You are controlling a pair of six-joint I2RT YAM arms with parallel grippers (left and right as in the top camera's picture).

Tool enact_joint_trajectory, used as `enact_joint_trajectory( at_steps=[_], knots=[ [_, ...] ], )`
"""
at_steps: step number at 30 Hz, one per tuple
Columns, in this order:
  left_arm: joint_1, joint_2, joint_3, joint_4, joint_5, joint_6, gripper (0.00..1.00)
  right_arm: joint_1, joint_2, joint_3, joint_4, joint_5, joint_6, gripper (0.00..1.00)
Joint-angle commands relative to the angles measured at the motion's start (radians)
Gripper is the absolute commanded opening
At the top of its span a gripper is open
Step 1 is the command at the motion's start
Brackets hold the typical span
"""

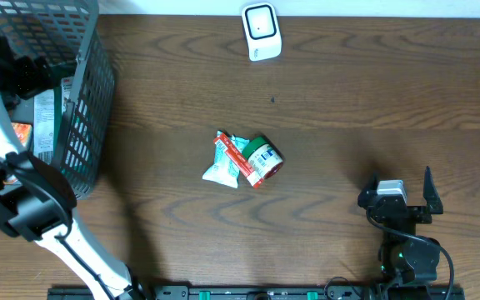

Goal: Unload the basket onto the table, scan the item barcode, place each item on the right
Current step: 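Release the packet and return the left gripper to the basket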

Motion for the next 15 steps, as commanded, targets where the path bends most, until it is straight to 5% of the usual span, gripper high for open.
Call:
enact_joint_trajectory(
  at_steps=[1, 15],
  knots=[
    [0.011, 0.051, -0.005, -0.001, -0.027, 0.041, 0.98, 0.007, -0.004, 0.0, -0.004, 0.01, -0.006, 0.99],
    [0.027, 0.245, -0.005, 0.093, -0.039, 0.082, 0.98, 0.007, -0.003, 0.0, -0.004, 0.01, -0.006, 0.99]
  ],
)
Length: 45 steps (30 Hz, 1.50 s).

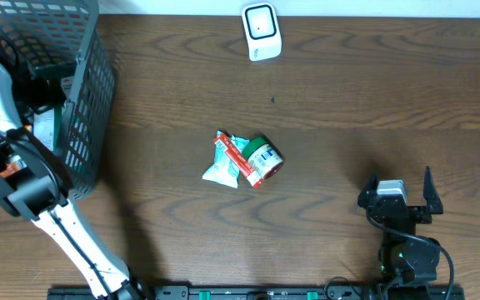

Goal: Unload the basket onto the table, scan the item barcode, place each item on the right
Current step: 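Release the packet and return the left gripper to the basket, then grasp the green 3M glove package in the basket with the left gripper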

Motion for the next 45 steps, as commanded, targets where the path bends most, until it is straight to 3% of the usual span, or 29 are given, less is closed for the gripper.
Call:
enact_joint_trajectory(
  at_steps=[1, 7, 17, 19, 25, 27, 28, 36, 41, 45],
  knots=[
    [0.006, 0.023, -0.004, 0.025, -0.007, 0.031, 0.98, 0.007, -0.004, 0.0, -0.004, 0.01, -0.006, 0.99],
    [0.006, 0.024, -0.018, 0.066, -0.006, 0.031, 0.98, 0.007, -0.004, 0.0, -0.004, 0.01, -0.006, 0.99],
    [0.006, 0.024, -0.203, 0.149, -0.006, 0.031, 0.98, 0.007, -0.004, 0.0, -0.004, 0.01, -0.006, 0.99],
    [0.006, 0.024, -0.22, 0.151, 0.006, 0.031, 0.88, 0.007, -0.004, 0.0, -0.004, 0.009, -0.006, 0.99],
    [0.006, 0.012, -0.222, 0.15, 0.112, 0.031, 0.42, 0.007, -0.003, 0.0, -0.004, 0.009, -0.006, 0.99],
    [0.006, -0.002, -0.222, 0.151, 0.123, 0.031, 0.15, 0.007, -0.004, 0.0, -0.004, 0.01, -0.006, 0.99],
    [0.006, -0.01, -0.222, 0.151, 0.122, 0.031, 0.07, 0.007, -0.004, 0.0, -0.004, 0.01, -0.006, 0.99],
    [0.006, -0.146, -0.202, 0.159, 0.159, 0.031, 0.07, 0.007, -0.004, 0.0, -0.004, 0.01, -0.006, 0.99],
    [0.006, -0.195, -0.202, 0.167, 0.157, 0.031, 0.66, 0.007, -0.003, 0.0, -0.004, 0.01, -0.006, 0.99],
    [0.006, -0.183, -0.215, 0.171, 0.093, 0.031, 0.77, 0.007, -0.004, 0.0, -0.004, 0.01, -0.006, 0.99]
  ],
)
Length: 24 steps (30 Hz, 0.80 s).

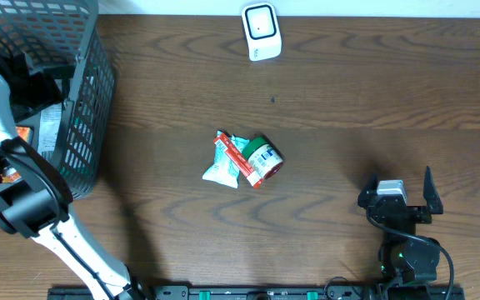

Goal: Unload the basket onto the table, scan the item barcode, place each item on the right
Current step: 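Grasp the green 3M glove package in the basket with the left gripper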

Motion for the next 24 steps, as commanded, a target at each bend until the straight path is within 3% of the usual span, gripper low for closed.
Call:
enact_joint_trajectory(
  at_steps=[1, 8, 24],
  knots=[
    [-0.002, 0.008, -0.021, 0.007, -0.066, 0.008, 0.8, 0.007, -0.004, 0.0, -0.004, 0.01, -0.006, 0.99],
    [0.0, 0.069, -0.072, 0.042, -0.081, 0.079, 0.9, 0.007, -0.004, 0.0, -0.004, 0.01, -0.006, 0.99],
    [0.003, 0.166, -0.08, 0.09, -0.114, 0.086, 0.91, 0.007, -0.004, 0.0, -0.004, 0.01, -0.006, 0.99]
  ],
)
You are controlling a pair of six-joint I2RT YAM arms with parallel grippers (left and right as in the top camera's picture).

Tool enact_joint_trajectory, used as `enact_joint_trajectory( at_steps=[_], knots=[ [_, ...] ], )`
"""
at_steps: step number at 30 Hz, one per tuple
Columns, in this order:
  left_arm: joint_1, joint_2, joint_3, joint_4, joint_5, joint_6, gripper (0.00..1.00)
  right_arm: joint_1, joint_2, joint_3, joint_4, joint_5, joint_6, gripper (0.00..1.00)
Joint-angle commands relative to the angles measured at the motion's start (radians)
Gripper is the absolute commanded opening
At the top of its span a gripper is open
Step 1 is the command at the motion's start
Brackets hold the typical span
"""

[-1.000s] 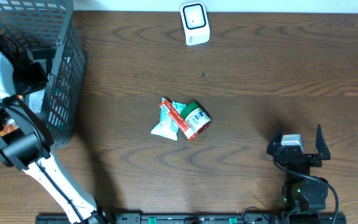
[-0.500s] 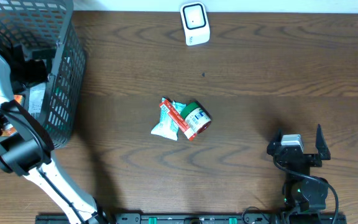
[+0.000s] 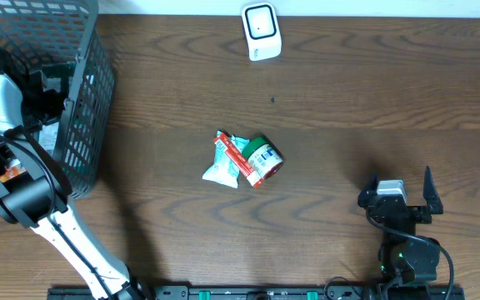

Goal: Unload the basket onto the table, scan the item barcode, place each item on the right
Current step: 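Grasp the green 3M glove package in the basket with the left gripper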

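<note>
A grey mesh basket [image 3: 86,100] stands at the table's left edge. My left arm reaches down into it, and my left gripper [image 3: 47,86] is a dark shape among the packages inside; its jaws cannot be made out. A white barcode scanner [image 3: 261,32] sits at the far middle edge. At the table's centre lie a white pouch [image 3: 221,171], a red packet [image 3: 232,154] and a red-and-green can [image 3: 265,160], all touching. My right gripper [image 3: 400,185] rests open at the near right, holding nothing.
Inside the basket lie a white-labelled package [image 3: 47,133] and an orange one [image 3: 8,172], partly hidden by my left arm. The basket's tall mesh wall stands between the left gripper and the table's middle.
My left gripper sits a little lower in the basket than before, and the left forearm has shifted slightly. The centre items, the scanner and the right arm have not moved.
At every earlier moment my left arm was inside the basket, its wrist and elbow standing slightly differently each time. No item has left the basket. The pile at the centre, the scanner and my open right gripper have stayed where they were.
</note>
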Motion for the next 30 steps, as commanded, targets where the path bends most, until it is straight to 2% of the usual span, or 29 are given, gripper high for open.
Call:
enact_joint_trajectory(
  at_steps=[1, 9, 23, 30],
  knots=[
    [0.003, 0.064, -0.003, 0.018, -0.03, 0.013, 0.91, 0.007, -0.003, 0.0, -0.004, 0.01, -0.006, 0.99],
    [0.002, 0.062, 0.005, 0.052, -0.092, 0.013, 0.91, 0.007, -0.004, 0.0, -0.004, 0.01, -0.006, 0.99],
    [0.0, -0.052, 0.02, 0.084, -0.092, 0.006, 0.91, 0.007, -0.004, 0.0, -0.004, 0.01, -0.006, 0.99],
    [0.0, -0.046, 0.007, 0.117, -0.092, 0.036, 0.91, 0.007, -0.004, 0.0, -0.004, 0.01, -0.006, 0.99]
  ],
)
